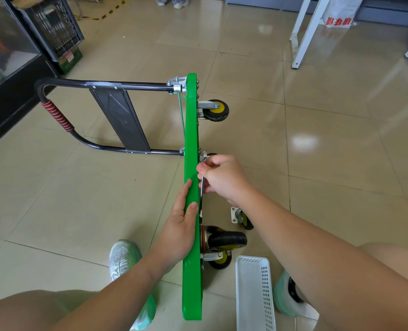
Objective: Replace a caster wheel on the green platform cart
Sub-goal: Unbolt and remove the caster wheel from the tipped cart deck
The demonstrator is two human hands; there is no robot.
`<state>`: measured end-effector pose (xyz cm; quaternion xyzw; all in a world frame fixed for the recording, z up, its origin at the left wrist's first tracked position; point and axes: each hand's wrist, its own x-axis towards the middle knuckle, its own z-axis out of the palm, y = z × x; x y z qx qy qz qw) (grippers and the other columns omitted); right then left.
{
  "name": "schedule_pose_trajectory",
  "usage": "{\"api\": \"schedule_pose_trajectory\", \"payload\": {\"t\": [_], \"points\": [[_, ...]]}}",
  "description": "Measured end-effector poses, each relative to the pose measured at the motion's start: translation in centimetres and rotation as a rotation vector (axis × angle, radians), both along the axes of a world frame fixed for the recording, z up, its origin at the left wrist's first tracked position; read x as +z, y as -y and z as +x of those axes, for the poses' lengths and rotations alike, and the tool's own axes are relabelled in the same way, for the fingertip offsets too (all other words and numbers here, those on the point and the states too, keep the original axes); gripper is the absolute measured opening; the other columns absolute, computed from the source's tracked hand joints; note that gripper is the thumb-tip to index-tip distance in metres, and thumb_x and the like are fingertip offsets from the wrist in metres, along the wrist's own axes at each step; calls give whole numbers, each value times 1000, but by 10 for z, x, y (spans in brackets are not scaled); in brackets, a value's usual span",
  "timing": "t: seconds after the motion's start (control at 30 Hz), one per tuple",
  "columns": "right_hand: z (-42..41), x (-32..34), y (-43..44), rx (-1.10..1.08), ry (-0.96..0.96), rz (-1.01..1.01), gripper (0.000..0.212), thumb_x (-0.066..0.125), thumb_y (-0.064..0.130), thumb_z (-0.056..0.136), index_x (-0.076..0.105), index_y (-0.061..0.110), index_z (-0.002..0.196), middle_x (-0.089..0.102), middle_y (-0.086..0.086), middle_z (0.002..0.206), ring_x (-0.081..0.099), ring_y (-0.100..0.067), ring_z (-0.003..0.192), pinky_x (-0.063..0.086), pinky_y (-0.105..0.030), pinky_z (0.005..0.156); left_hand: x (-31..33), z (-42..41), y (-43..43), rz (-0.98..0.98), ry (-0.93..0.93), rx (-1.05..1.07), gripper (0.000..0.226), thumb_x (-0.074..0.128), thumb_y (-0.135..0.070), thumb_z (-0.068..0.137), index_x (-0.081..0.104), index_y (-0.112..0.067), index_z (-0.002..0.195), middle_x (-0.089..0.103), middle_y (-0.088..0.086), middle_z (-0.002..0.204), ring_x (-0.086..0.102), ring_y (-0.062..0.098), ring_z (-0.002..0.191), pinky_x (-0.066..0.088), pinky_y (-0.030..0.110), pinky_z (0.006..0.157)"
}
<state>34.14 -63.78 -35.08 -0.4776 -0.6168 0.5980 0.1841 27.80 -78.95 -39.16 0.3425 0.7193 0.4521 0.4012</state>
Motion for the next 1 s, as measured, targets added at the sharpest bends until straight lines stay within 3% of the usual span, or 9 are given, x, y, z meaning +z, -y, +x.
{"api": "schedule_pose_trajectory", "payload": {"t": [0.1,0.2,0.27,0.4,0.5,0.63,0.77,0.9,1.0], "points": [[-2,-1,-1,-16,17,8,14,66,17,96,67,13,83,70,-6,78,73,-36,76,63,-52,71,-1,0,-1,-6,12,9,52,35,-31,112,19,-50,158,33,-18,161,34,-3,143,24,8,107],[-4,-1,1,-17,5,-7,13,66,18,95,67,13,83,70,-6,77,70,-29,72,63,-52,71,1,0,-1,-14,3,2,53,34,-29,112,19,-48,159,35,-18,156,43,-31,114,28,-7,85],[-2,-1,1,-18,0,-22,13,66,18,96,67,13,84,69,-5,76,70,-27,72,63,-53,72,1,1,-1,-18,8,0,53,33,-28,112,19,-46,160,35,-17,155,41,-40,97,28,-10,77],[0,3,0,3,-11,-41,12,66,17,97,67,12,87,69,-5,78,70,-26,72,63,-51,75,1,1,-2,-14,9,3,53,34,-30,112,18,-48,159,36,-18,156,45,-27,116,28,-7,84],[0,1,2,20,22,28,14,66,21,96,68,14,83,71,-4,77,73,-29,74,63,-51,74,0,1,-2,-19,6,6,53,34,-29,112,18,-46,160,35,-18,155,43,-36,102,26,-10,81],[2,-2,10,41,73,161,17,66,36,87,70,24,76,73,3,73,73,-22,74,62,-48,75,-2,0,-1,2,14,15,52,34,-31,112,19,-50,158,32,-21,159,31,-9,141,20,-1,101],[7,0,15,62,57,180,18,62,33,94,67,25,79,72,3,78,72,-16,73,61,-48,78,-1,1,-1,1,3,20,52,34,-30,112,19,-49,158,33,-22,156,30,-9,138,20,-9,96],[8,3,19,94,53,197,20,59,30,97,66,27,78,71,7,77,71,-19,81,60,-49,84,-1,0,-1,1,-1,12,52,34,-31,112,19,-50,159,36,-15,161,36,4,145,26,19,118],[8,6,22,100,56,199,21,59,28,99,65,29,79,71,8,78,69,-18,80,59,-48,86,0,1,-1,9,-31,9,53,33,-30,112,19,-48,159,40,-6,162,39,15,148,29,27,121]]}}
